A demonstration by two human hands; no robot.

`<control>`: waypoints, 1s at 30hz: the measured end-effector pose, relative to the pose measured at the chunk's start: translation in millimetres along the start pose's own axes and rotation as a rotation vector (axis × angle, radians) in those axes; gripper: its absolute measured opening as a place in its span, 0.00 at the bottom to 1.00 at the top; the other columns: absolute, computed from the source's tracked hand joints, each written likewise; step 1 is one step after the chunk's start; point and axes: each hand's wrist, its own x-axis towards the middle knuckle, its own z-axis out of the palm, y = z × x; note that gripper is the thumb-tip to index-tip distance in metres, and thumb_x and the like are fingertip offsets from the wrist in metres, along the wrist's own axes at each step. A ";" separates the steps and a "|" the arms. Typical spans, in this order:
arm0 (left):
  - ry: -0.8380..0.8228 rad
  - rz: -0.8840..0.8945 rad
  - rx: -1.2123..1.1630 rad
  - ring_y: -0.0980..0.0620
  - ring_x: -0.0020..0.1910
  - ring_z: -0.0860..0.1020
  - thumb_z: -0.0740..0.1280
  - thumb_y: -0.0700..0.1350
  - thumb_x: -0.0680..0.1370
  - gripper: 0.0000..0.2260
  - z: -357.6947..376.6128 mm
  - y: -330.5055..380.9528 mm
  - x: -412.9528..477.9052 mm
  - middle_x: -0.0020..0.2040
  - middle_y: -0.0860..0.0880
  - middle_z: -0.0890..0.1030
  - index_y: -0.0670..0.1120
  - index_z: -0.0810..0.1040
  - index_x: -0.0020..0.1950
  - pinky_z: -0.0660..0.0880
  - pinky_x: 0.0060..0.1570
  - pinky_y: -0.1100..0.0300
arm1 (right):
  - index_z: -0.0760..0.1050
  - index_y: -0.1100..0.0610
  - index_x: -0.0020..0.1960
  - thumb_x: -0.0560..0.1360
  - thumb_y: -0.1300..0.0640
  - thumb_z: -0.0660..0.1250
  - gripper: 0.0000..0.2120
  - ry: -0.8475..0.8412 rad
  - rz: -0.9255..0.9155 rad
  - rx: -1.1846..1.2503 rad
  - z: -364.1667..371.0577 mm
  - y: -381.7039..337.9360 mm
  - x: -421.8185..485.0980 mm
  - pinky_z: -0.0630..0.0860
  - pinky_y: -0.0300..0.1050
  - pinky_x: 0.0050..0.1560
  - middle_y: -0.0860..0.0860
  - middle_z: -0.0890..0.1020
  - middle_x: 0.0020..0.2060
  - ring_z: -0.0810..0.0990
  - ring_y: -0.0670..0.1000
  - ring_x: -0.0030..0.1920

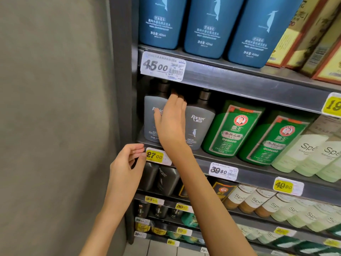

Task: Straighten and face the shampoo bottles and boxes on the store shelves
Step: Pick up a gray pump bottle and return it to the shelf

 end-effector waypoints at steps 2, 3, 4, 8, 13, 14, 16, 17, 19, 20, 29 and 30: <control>-0.003 -0.005 0.001 0.70 0.46 0.77 0.65 0.37 0.76 0.09 -2.8 -2.1 -3.1 0.46 0.57 0.81 0.49 0.77 0.52 0.68 0.44 0.81 | 0.65 0.65 0.62 0.78 0.54 0.63 0.19 0.041 0.015 0.043 0.3 2.2 -1.3 0.61 0.49 0.66 0.61 0.69 0.59 0.66 0.59 0.62; -0.001 -0.013 -0.003 0.70 0.46 0.77 0.64 0.37 0.76 0.09 -3.7 -3.1 -4.6 0.46 0.57 0.81 0.50 0.77 0.52 0.68 0.44 0.81 | 0.66 0.65 0.62 0.77 0.54 0.65 0.19 0.063 0.021 0.099 0.4 3.9 -3.4 0.62 0.47 0.64 0.60 0.68 0.59 0.66 0.58 0.61; 0.002 -0.024 -0.005 0.70 0.46 0.77 0.64 0.36 0.76 0.10 -4.4 -4.1 -6.0 0.46 0.57 0.80 0.50 0.77 0.52 0.68 0.44 0.81 | 0.66 0.64 0.62 0.76 0.55 0.67 0.20 0.076 0.023 0.175 0.4 5.1 -6.6 0.63 0.46 0.63 0.60 0.67 0.59 0.66 0.57 0.60; -0.012 -0.063 0.009 0.71 0.46 0.77 0.64 0.36 0.76 0.10 -5.6 -7.3 -12.7 0.47 0.58 0.80 0.50 0.77 0.51 0.68 0.43 0.82 | 0.65 0.59 0.64 0.74 0.58 0.68 0.22 -0.004 0.019 0.533 -2.4 5.7 -24.4 0.69 0.45 0.57 0.56 0.69 0.56 0.70 0.53 0.54; -0.012 -0.086 0.019 0.60 0.52 0.78 0.66 0.38 0.76 0.10 -6.1 -12.2 -27.5 0.49 0.56 0.80 0.52 0.75 0.51 0.71 0.53 0.68 | 0.65 0.58 0.67 0.75 0.59 0.68 0.23 0.048 -0.066 0.627 -10.8 8.5 -57.5 0.72 0.44 0.56 0.53 0.75 0.57 0.74 0.48 0.54; -0.014 -0.091 0.004 0.58 0.53 0.78 0.66 0.39 0.75 0.10 -4.9 -12.9 -30.6 0.49 0.56 0.79 0.52 0.75 0.52 0.72 0.56 0.63 | 0.66 0.57 0.67 0.74 0.58 0.69 0.23 0.086 -0.051 0.636 -15.3 11.3 -65.9 0.73 0.44 0.55 0.52 0.76 0.56 0.75 0.47 0.53; -0.032 -0.100 -0.026 0.56 0.55 0.77 0.67 0.41 0.75 0.11 -0.2 -13.7 -36.3 0.52 0.55 0.79 0.51 0.74 0.56 0.71 0.59 0.60 | 0.66 0.51 0.65 0.73 0.53 0.69 0.23 0.127 0.012 0.679 -28.6 18.9 -83.2 0.77 0.47 0.51 0.49 0.78 0.53 0.78 0.47 0.51; -0.051 -0.099 -0.031 0.57 0.57 0.76 0.67 0.42 0.75 0.13 3.5 -13.1 -39.3 0.53 0.55 0.78 0.51 0.73 0.58 0.70 0.59 0.60 | 0.67 0.49 0.63 0.72 0.51 0.70 0.22 0.121 0.053 0.705 -36.1 24.2 -91.9 0.78 0.49 0.49 0.47 0.80 0.51 0.80 0.48 0.49; -0.110 -0.102 -0.055 0.59 0.58 0.75 0.67 0.46 0.75 0.16 11.9 -9.5 -46.4 0.55 0.58 0.76 0.52 0.71 0.62 0.69 0.58 0.64 | 0.70 0.49 0.60 0.70 0.49 0.70 0.20 0.087 0.135 0.773 -49.9 38.1 -108.0 0.78 0.44 0.47 0.42 0.81 0.46 0.80 0.44 0.46; -0.159 -0.109 -0.087 0.61 0.58 0.75 0.66 0.48 0.74 0.15 16.7 -6.4 -50.4 0.55 0.59 0.76 0.54 0.71 0.61 0.69 0.56 0.66 | 0.72 0.50 0.58 0.70 0.49 0.70 0.18 0.073 0.176 0.810 -55.7 46.2 -115.4 0.78 0.39 0.45 0.40 0.81 0.44 0.80 0.41 0.44; -0.349 0.249 0.252 0.57 0.65 0.63 0.64 0.64 0.67 0.39 58.8 18.3 -110.9 0.66 0.52 0.63 0.47 0.59 0.73 0.60 0.64 0.63 | 0.74 0.52 0.48 0.71 0.54 0.72 0.09 0.153 0.493 0.776 -87.2 100.7 -166.4 0.70 0.27 0.34 0.41 0.79 0.37 0.77 0.36 0.36; -0.367 0.277 0.278 0.55 0.67 0.62 0.65 0.63 0.66 0.41 63.4 20.1 -116.7 0.68 0.52 0.62 0.47 0.58 0.74 0.60 0.66 0.60 | 0.74 0.53 0.48 0.71 0.53 0.72 0.10 0.157 0.511 0.755 -89.8 103.1 -168.9 0.69 0.26 0.34 0.41 0.79 0.37 0.77 0.35 0.35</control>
